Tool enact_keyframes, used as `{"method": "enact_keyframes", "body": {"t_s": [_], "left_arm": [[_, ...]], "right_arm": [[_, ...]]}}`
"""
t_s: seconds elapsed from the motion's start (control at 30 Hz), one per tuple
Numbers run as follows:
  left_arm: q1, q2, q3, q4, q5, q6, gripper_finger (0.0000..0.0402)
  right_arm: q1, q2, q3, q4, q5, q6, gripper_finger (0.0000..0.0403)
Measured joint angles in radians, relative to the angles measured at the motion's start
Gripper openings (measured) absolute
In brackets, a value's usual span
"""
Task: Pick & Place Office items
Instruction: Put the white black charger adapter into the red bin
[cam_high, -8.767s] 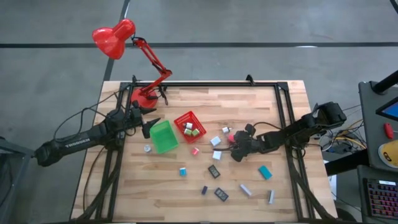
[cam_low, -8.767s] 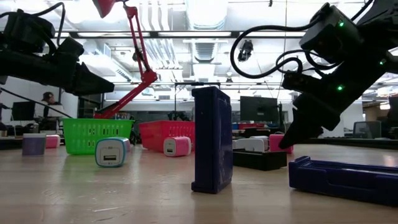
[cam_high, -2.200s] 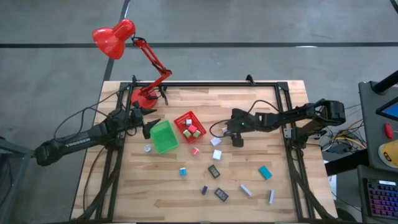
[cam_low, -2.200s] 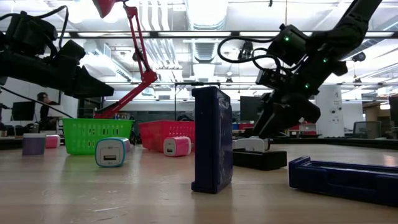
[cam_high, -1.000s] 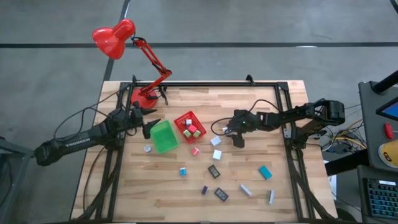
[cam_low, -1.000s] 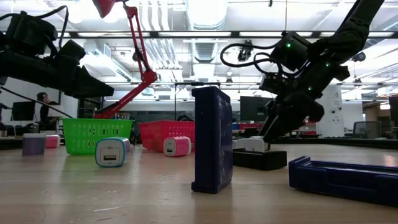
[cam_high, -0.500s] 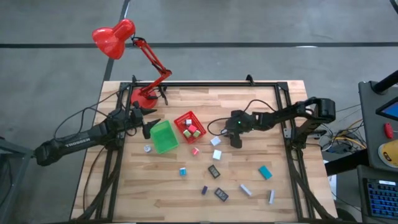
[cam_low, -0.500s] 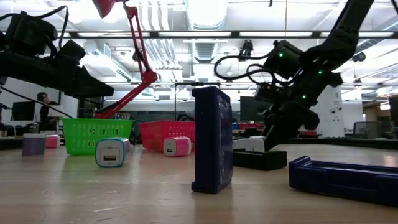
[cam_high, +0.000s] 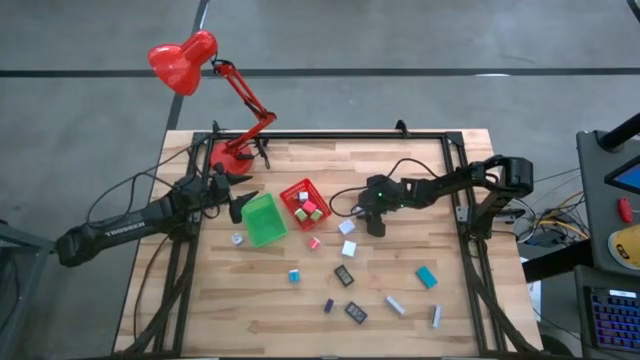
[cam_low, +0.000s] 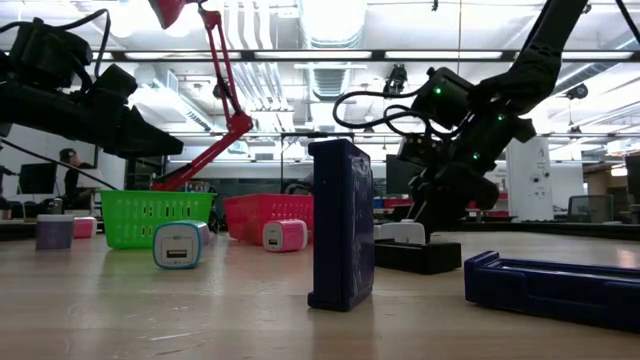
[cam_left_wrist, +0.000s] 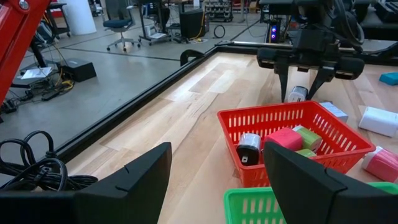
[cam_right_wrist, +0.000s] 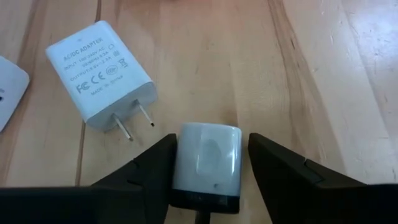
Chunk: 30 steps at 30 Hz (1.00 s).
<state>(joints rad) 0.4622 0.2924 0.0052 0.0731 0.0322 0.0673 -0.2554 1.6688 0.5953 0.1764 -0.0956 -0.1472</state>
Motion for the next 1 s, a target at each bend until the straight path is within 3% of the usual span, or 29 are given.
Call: {"method": "enact_keyframes", "body": {"t_s": [0.3, 1.0], "left_arm": [[0.0, 0.0, 0.0, 0.0, 0.0, 0.0, 0.0257], [0.0, 0.0, 0.0, 0.0, 0.0, 0.0, 0.0257]], "right_arm": [[0.0, 0.0, 0.0, -0.002, 0.001, 0.014, 0.0128], [0.0, -0.204, 0.056, -0.009, 0.042, -0.013, 0.0137]]}}
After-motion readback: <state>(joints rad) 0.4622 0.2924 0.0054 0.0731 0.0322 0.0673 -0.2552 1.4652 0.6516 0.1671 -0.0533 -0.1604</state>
